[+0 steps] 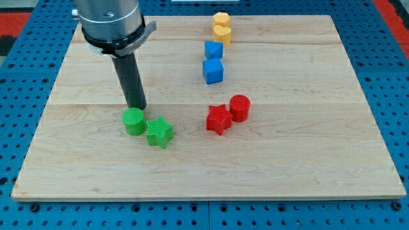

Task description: Keep the red blocks horizontally at the right side of the green blocks

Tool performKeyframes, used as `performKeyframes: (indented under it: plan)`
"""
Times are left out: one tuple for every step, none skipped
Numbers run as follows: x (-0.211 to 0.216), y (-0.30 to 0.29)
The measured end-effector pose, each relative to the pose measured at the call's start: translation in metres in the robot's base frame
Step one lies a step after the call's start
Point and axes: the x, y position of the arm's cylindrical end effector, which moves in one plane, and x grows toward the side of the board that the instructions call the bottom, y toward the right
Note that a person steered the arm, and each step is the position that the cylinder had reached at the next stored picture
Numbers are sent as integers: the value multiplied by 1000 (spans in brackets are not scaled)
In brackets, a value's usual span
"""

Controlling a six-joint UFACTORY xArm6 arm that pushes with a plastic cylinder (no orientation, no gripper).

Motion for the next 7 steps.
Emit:
performKeyframes:
  plan:
    - [14, 2]
    - [17, -22]
    - [17, 0]
    - [13, 46]
    - [-7, 111]
    - [-22, 171]
    - [2, 184]
